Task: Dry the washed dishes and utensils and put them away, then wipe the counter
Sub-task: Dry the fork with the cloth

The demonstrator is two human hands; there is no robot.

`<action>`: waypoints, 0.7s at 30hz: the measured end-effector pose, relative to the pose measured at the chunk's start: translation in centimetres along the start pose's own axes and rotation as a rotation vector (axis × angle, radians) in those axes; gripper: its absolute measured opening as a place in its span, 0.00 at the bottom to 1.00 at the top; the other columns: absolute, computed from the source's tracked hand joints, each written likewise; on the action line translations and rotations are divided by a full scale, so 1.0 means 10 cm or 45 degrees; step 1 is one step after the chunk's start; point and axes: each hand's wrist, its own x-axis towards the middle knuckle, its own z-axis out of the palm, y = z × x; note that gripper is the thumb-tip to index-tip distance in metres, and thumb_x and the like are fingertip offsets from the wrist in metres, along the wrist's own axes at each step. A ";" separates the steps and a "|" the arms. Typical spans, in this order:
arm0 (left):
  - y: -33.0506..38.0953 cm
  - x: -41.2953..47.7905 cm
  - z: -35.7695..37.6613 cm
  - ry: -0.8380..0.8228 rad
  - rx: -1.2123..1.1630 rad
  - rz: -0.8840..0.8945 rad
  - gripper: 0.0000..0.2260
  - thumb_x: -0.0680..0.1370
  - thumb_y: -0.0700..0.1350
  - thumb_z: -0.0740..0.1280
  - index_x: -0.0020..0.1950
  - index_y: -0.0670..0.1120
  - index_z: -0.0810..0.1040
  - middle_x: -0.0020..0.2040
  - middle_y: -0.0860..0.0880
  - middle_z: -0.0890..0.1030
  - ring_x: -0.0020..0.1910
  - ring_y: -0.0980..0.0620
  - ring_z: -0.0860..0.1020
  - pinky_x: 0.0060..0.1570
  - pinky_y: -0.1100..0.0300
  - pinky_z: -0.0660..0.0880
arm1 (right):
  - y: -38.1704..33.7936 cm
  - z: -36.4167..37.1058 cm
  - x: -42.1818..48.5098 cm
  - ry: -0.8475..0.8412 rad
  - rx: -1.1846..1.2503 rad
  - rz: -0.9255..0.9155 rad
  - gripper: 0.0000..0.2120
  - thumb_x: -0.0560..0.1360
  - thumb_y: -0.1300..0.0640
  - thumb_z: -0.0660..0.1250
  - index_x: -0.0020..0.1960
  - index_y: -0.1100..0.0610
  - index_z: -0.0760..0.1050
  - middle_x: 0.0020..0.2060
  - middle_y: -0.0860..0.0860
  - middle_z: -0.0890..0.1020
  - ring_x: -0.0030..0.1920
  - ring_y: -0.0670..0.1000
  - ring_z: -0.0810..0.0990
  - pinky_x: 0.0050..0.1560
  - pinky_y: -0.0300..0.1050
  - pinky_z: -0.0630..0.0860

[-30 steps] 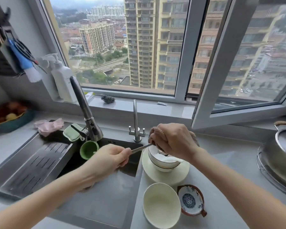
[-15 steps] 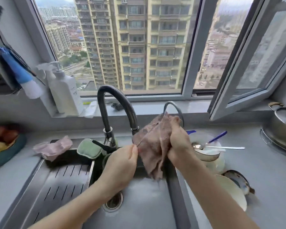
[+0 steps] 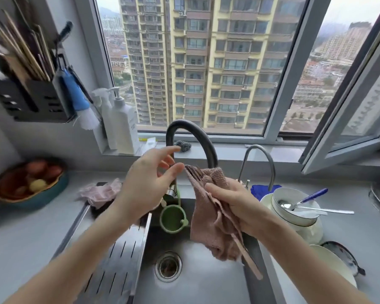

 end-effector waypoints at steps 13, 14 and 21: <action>-0.13 0.05 -0.38 0.001 0.214 0.391 0.06 0.70 0.45 0.70 0.40 0.43 0.84 0.37 0.51 0.81 0.40 0.56 0.76 0.44 0.62 0.73 | -0.16 0.17 0.22 -0.292 -0.179 0.124 0.11 0.72 0.59 0.70 0.54 0.59 0.78 0.41 0.55 0.83 0.41 0.49 0.81 0.41 0.39 0.79; -0.17 0.05 -0.43 0.083 0.171 0.374 0.06 0.70 0.45 0.71 0.40 0.43 0.84 0.38 0.52 0.81 0.40 0.56 0.77 0.45 0.61 0.74 | -0.18 0.17 0.23 -0.275 -0.181 0.154 0.13 0.72 0.58 0.70 0.55 0.59 0.78 0.42 0.55 0.83 0.41 0.49 0.82 0.41 0.39 0.79; -0.52 0.20 -0.81 0.163 -0.029 0.240 0.04 0.74 0.39 0.70 0.42 0.48 0.79 0.36 0.52 0.82 0.36 0.52 0.82 0.41 0.56 0.79 | -0.23 0.44 0.49 0.001 -0.100 0.130 0.06 0.76 0.58 0.63 0.49 0.59 0.76 0.34 0.52 0.83 0.33 0.47 0.81 0.33 0.38 0.77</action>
